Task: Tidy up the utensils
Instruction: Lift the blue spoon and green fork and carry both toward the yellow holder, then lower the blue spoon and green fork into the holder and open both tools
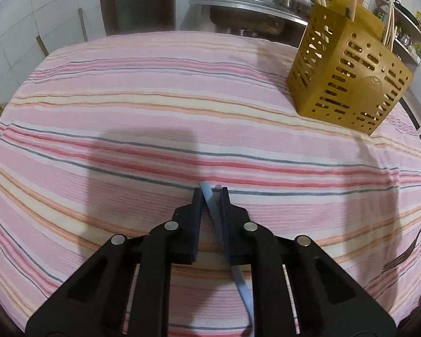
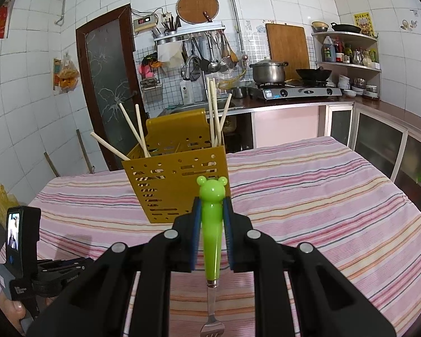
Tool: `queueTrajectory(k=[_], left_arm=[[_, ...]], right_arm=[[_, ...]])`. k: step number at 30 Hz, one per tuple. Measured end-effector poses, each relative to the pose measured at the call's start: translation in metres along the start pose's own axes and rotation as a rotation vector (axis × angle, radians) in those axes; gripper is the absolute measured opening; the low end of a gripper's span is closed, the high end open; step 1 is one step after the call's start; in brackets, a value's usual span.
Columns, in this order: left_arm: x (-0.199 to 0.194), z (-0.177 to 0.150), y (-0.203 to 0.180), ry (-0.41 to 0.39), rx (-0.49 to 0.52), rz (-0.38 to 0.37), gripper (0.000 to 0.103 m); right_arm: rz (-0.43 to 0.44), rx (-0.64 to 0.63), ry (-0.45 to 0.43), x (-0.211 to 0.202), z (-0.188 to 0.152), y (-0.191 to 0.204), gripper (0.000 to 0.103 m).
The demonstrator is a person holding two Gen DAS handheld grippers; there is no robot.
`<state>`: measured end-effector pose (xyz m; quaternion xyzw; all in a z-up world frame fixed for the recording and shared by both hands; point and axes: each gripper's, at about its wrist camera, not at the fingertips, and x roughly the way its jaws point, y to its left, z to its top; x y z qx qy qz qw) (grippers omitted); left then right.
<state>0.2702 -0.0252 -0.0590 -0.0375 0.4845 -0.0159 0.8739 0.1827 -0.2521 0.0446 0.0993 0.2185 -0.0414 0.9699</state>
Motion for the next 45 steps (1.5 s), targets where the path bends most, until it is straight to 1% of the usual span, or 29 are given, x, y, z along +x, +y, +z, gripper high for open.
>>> queueTrajectory(k=[4, 5, 7, 10, 13, 14, 16, 20, 22, 26, 38, 45], left_arm=[[-0.005, 0.003, -0.004, -0.011, -0.002, -0.024, 0.009], [-0.009, 0.003, -0.005, -0.02, -0.002, -0.033, 0.009], [-0.02, 0.002, -0.006, -0.064, 0.016, -0.037, 0.008], [-0.043, 0.003, -0.015, -0.15, 0.053, -0.048, 0.007], [-0.071, 0.002, -0.023, -0.264, 0.099, -0.054, 0.007], [-0.083, 0.0, -0.026, -0.316, 0.116, -0.059, 0.006], [-0.1, -0.002, -0.028, -0.38, 0.133, -0.072, 0.006], [-0.132, -0.007, -0.028, -0.484, 0.15, -0.089, 0.006], [-0.141, -0.009, -0.03, -0.52, 0.161, -0.089, 0.006], [-0.151, -0.006, -0.032, -0.552, 0.168, -0.091, 0.006], [-0.159, -0.002, -0.031, -0.59, 0.163, -0.112, 0.006], [-0.178, 0.014, -0.043, -0.637, 0.17, -0.137, 0.006]], right_arm=[[0.0, 0.0, -0.003, 0.0, 0.0, 0.001, 0.016], [0.001, 0.0, -0.006, 0.0, 0.0, 0.0, 0.016], [0.001, -0.003, -0.011, -0.001, 0.001, 0.0, 0.016], [-0.001, -0.006, -0.021, -0.002, 0.0, 0.002, 0.016], [-0.003, -0.009, -0.03, -0.004, 0.0, 0.006, 0.016], [-0.004, -0.011, -0.034, -0.005, 0.0, 0.007, 0.016], [-0.007, -0.019, -0.043, -0.008, 0.0, 0.009, 0.016], [-0.009, -0.03, -0.062, -0.015, 0.0, 0.011, 0.016], [-0.009, -0.032, -0.07, -0.018, 0.001, 0.014, 0.016], [-0.009, -0.04, -0.083, -0.023, 0.004, 0.018, 0.016], [-0.012, -0.05, -0.096, -0.028, 0.011, 0.017, 0.016], [-0.006, -0.045, -0.129, -0.03, 0.033, 0.013, 0.016]])
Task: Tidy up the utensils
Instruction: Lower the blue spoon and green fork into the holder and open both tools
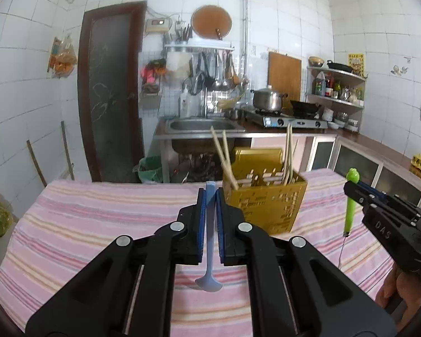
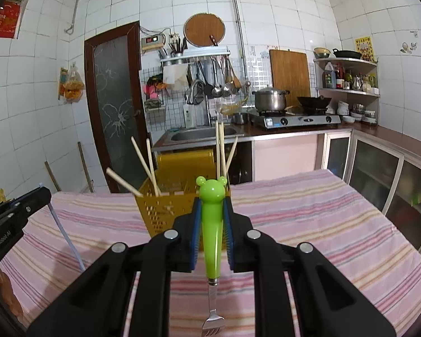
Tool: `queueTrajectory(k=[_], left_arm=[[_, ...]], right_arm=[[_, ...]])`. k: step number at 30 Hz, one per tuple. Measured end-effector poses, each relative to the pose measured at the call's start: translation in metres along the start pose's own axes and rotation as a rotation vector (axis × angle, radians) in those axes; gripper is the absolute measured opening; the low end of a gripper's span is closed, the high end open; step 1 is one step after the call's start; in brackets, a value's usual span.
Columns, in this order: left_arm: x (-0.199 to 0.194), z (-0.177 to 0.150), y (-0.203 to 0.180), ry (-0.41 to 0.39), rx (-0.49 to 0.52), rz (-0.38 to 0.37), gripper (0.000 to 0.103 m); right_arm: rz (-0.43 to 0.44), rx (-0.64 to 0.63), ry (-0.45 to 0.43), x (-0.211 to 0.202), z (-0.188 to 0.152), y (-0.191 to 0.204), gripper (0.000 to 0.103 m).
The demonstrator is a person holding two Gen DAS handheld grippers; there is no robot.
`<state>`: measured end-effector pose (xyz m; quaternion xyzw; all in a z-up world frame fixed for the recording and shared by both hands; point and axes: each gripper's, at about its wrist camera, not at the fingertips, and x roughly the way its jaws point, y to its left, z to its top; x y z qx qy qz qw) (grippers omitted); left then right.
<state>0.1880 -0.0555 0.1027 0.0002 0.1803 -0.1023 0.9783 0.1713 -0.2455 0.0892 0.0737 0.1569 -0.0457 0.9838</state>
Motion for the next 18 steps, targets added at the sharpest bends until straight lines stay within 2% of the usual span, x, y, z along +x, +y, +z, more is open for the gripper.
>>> queueTrajectory(k=[5, 12, 18], left_arm=[[-0.001, 0.044, -0.011, -0.069, -0.023, -0.038, 0.006], [0.018, 0.113, -0.028, -0.166, -0.076, -0.088, 0.006], [0.058, 0.133, -0.049, -0.196, -0.054, -0.092, 0.006]], right_arm=[[0.007, 0.007, -0.058, 0.0, 0.037, -0.004, 0.016], [0.017, 0.0, -0.156, 0.018, 0.108, -0.003, 0.016], [0.037, 0.027, -0.19, 0.061, 0.145, -0.005, 0.016]])
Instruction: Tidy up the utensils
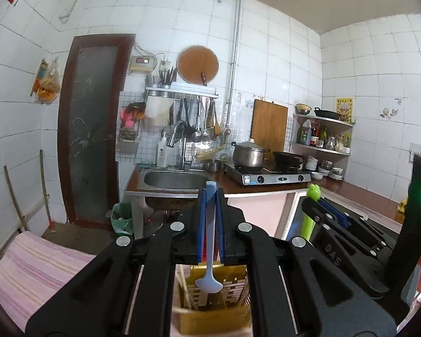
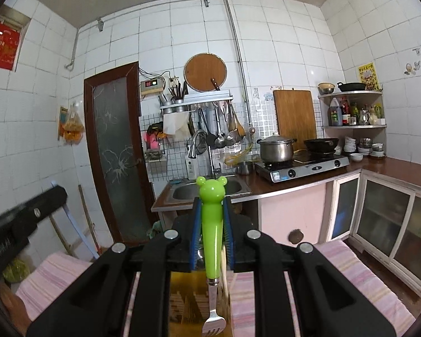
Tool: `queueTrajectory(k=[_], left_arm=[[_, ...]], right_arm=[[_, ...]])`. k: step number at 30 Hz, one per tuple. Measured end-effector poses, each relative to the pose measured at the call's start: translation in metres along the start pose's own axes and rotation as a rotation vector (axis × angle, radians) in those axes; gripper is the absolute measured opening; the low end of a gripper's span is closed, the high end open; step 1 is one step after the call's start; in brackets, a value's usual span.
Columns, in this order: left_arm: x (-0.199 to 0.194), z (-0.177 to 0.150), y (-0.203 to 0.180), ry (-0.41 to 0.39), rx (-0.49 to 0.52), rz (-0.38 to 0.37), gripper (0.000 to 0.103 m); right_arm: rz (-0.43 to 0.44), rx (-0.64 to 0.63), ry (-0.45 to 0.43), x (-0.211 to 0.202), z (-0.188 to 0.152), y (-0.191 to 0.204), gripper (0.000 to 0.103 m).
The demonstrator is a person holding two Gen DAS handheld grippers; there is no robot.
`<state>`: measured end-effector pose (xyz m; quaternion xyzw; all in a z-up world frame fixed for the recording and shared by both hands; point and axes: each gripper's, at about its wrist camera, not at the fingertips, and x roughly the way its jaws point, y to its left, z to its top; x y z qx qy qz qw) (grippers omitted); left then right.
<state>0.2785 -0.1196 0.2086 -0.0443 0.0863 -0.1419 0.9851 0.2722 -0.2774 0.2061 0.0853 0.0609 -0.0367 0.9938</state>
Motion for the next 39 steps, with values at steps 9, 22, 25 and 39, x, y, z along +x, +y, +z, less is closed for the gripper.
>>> queueTrajectory(k=[9, 22, 25, 39], left_arm=[[0.068, -0.058, 0.015, 0.125, 0.011, 0.045, 0.006], [-0.022, -0.053, 0.057, 0.167, -0.006, 0.122, 0.092], [-0.065, -0.069, 0.067, 0.144, 0.005, 0.169, 0.098], [-0.195, -0.194, 0.083, 0.186, 0.028, 0.223, 0.098]], right_arm=[[0.018, 0.007, 0.087, 0.064, -0.049, -0.006, 0.016], [-0.105, -0.074, 0.155, -0.013, -0.059, -0.026, 0.076], [-0.123, -0.085, 0.165, -0.055, -0.07, -0.028, 0.087], [-0.065, -0.158, 0.181, -0.191, -0.191, 0.022, 0.098]])
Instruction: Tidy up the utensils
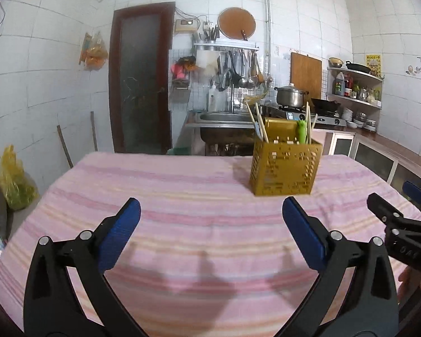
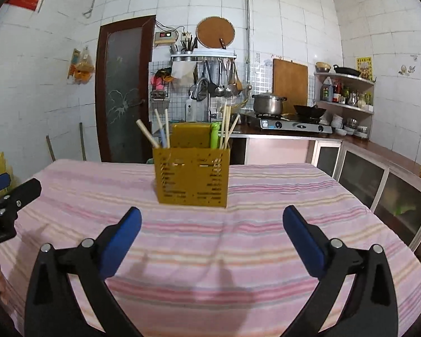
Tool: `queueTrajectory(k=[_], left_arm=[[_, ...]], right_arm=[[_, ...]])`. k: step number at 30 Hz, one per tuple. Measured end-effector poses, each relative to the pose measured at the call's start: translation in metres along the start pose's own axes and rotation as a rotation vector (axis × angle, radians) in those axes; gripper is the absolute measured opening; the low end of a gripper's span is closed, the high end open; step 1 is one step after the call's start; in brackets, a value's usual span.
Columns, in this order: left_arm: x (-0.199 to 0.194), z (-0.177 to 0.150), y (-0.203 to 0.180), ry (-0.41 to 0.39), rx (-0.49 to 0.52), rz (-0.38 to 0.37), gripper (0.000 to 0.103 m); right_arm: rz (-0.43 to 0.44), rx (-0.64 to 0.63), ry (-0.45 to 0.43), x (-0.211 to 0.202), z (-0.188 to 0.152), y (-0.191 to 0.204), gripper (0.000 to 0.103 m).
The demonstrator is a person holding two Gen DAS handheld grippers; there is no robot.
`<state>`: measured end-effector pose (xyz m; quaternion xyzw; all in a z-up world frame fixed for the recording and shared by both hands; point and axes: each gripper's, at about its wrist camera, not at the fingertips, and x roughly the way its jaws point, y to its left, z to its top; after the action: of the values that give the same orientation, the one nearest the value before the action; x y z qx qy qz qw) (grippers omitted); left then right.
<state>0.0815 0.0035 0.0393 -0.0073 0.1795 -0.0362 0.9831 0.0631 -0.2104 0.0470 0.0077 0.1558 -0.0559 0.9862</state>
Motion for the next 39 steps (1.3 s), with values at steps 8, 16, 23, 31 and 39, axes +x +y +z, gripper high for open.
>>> queueTrajectory(k=[8, 16, 23, 31, 39], left_arm=[[-0.01, -0.035, -0.002, -0.102, 0.045, 0.06, 0.098], [-0.003, -0.048, -0.012, -0.081, 0.102, 0.051, 0.098], [-0.016, -0.048, -0.012, -0.145, 0.096, 0.056, 0.098], [-0.018, -0.048, 0.007, -0.141, 0.003, 0.054, 0.098], [-0.018, -0.048, 0.009, -0.139, -0.009, 0.033, 0.098]], right_arm=[[-0.011, 0.002, -0.041, -0.014, -0.032, 0.01, 0.098], [-0.036, 0.028, -0.067, -0.018, -0.042, 0.005, 0.098], [-0.05, -0.018, -0.092, -0.022, -0.044, 0.015, 0.098], [-0.049, -0.029, -0.121, -0.031, -0.045, 0.018, 0.098], [-0.046, -0.008, -0.134, -0.033, -0.045, 0.014, 0.098]])
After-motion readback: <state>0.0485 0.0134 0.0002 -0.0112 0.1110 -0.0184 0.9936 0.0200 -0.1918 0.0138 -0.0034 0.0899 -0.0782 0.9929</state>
